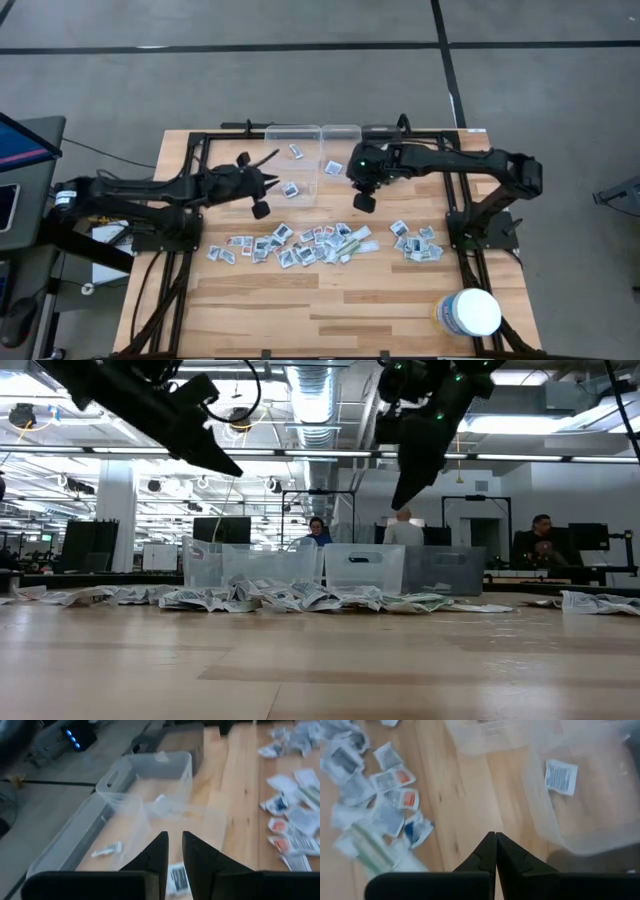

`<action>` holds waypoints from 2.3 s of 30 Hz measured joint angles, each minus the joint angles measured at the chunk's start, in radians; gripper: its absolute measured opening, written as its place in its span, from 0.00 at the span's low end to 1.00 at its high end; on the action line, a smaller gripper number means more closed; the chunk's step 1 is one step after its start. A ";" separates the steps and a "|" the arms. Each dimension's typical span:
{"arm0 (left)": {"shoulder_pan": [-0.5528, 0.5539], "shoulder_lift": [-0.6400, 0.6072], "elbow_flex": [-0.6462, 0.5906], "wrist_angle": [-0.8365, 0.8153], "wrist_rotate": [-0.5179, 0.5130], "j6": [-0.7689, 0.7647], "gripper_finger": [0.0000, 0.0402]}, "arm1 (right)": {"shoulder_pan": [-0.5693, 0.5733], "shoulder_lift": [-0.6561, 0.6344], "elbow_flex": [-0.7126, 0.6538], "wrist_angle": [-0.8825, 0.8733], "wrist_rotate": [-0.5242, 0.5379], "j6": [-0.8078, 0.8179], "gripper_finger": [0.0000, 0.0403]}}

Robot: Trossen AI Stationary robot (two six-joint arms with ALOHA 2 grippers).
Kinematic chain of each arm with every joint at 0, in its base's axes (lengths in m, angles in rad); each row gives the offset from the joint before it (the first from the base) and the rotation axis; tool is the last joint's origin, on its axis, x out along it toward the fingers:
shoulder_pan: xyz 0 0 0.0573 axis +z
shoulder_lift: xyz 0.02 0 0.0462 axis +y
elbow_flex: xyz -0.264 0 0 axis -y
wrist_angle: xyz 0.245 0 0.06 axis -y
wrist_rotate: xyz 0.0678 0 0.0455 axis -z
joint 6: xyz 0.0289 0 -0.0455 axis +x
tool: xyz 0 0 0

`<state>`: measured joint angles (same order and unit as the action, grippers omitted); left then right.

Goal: Pick & Place First Aid Supplies
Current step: Put the bandage pack into the black transparent bin

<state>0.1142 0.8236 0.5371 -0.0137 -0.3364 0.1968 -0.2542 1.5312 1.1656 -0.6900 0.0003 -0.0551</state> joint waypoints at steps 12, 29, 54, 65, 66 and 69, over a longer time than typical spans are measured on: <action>-0.138 0.005 0.152 -0.401 -0.052 -0.143 0.14 | 0.082 -0.107 0.000 -0.312 -0.047 0.056 0.00; -0.275 0.006 0.152 -0.461 0.027 -0.290 0.14 | 0.285 -0.103 -0.126 -0.091 -0.077 0.111 0.00; -0.365 0.006 0.141 -0.477 0.041 -0.383 0.14 | 0.370 -0.102 -0.347 0.388 -0.044 -0.103 0.33; -0.365 0.006 0.141 -0.472 0.030 -0.382 0.14 | 0.348 -0.102 -0.410 0.429 0.027 -0.110 0.37; -0.365 0.006 0.141 -0.471 0.030 -0.382 0.14 | 0.345 -0.102 -0.410 0.418 0.035 -0.112 0.37; -0.365 0.006 0.141 -0.471 0.030 -0.382 0.14 | 0.333 -0.101 -0.409 0.380 0.037 -0.113 0.35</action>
<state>-0.2504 0.8295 0.6777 -0.4850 -0.3061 -0.1856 0.0791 1.4299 0.7563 -0.3099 0.0373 -0.1686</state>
